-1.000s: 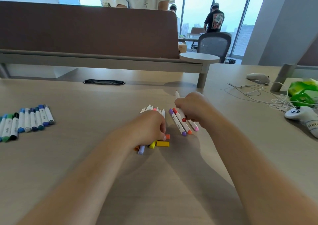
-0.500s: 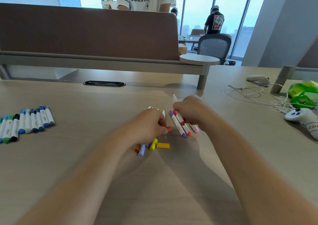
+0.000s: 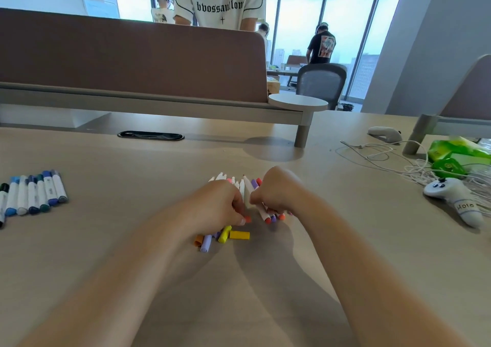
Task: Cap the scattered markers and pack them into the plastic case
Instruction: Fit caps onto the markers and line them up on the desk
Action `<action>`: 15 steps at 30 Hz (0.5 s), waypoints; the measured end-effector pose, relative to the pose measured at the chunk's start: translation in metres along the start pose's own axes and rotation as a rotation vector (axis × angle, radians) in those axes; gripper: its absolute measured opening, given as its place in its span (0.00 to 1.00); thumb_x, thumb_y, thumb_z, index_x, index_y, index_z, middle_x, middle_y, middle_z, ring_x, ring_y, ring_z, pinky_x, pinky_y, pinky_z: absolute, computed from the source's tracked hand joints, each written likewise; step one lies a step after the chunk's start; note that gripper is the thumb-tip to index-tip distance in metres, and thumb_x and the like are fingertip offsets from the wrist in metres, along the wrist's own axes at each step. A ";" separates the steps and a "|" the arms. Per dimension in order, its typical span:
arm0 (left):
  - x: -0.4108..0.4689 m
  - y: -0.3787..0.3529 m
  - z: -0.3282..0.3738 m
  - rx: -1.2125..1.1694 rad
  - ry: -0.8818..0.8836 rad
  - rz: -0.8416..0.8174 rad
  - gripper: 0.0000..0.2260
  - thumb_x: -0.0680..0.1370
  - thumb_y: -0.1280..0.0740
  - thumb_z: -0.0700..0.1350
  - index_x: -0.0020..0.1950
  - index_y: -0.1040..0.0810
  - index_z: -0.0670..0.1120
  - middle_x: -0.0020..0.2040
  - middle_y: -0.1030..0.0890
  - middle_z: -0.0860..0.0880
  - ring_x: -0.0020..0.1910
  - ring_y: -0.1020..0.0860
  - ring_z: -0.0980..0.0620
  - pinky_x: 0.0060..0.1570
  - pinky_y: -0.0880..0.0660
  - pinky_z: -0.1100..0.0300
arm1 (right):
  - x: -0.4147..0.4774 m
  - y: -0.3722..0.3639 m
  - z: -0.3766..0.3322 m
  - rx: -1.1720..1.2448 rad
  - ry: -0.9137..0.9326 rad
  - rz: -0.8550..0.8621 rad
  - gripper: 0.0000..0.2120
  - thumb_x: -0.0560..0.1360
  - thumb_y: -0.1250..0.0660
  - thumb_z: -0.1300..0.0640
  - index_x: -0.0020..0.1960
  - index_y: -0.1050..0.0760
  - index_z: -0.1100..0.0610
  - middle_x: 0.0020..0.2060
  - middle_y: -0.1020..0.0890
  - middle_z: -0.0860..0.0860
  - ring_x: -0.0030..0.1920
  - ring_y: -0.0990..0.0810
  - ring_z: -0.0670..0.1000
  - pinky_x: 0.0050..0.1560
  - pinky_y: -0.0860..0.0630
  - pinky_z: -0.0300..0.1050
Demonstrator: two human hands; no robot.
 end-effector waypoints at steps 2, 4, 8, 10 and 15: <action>0.001 0.000 -0.001 0.013 0.013 -0.008 0.07 0.76 0.29 0.49 0.48 0.14 0.47 0.41 0.17 0.44 0.30 0.26 0.55 0.32 0.30 0.63 | 0.001 -0.001 -0.001 -0.048 -0.003 0.027 0.14 0.75 0.35 0.56 0.33 0.25 0.61 0.34 0.20 0.56 0.35 0.22 0.53 0.42 0.23 0.43; 0.002 0.003 -0.003 -0.008 0.016 0.046 0.08 0.77 0.32 0.48 0.47 0.15 0.46 0.42 0.17 0.42 0.31 0.24 0.52 0.34 0.26 0.60 | -0.001 -0.001 -0.003 -0.093 -0.005 0.022 0.14 0.76 0.34 0.56 0.35 0.26 0.61 0.37 0.19 0.56 0.37 0.21 0.53 0.46 0.21 0.44; 0.003 0.011 -0.005 -0.081 0.013 0.239 0.09 0.80 0.37 0.47 0.46 0.19 0.47 0.42 0.19 0.47 0.36 0.22 0.53 0.32 0.27 0.59 | 0.004 0.000 -0.006 -0.122 0.005 0.057 0.11 0.79 0.35 0.53 0.47 0.22 0.62 0.43 0.20 0.55 0.43 0.21 0.52 0.54 0.21 0.46; 0.005 0.012 -0.007 -0.122 0.020 0.304 0.07 0.81 0.38 0.46 0.47 0.21 0.50 0.43 0.20 0.51 0.39 0.23 0.56 0.35 0.29 0.63 | 0.005 0.006 0.002 -0.098 -0.014 0.135 0.11 0.79 0.36 0.55 0.52 0.22 0.62 0.44 0.20 0.54 0.45 0.19 0.53 0.52 0.20 0.47; 0.008 0.012 -0.012 -0.189 0.032 0.351 0.06 0.81 0.38 0.48 0.50 0.21 0.53 0.43 0.20 0.55 0.42 0.22 0.58 0.41 0.25 0.63 | 0.001 0.022 0.016 -0.137 -0.108 0.217 0.07 0.80 0.37 0.59 0.52 0.23 0.61 0.41 0.23 0.53 0.38 0.23 0.51 0.44 0.22 0.44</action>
Point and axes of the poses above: each hand's wrist, its own x-axis towards the middle knuckle, its own y-axis out of the back of the hand, z = x × y, the point moved 4 cm from there along x, towards the middle knuckle
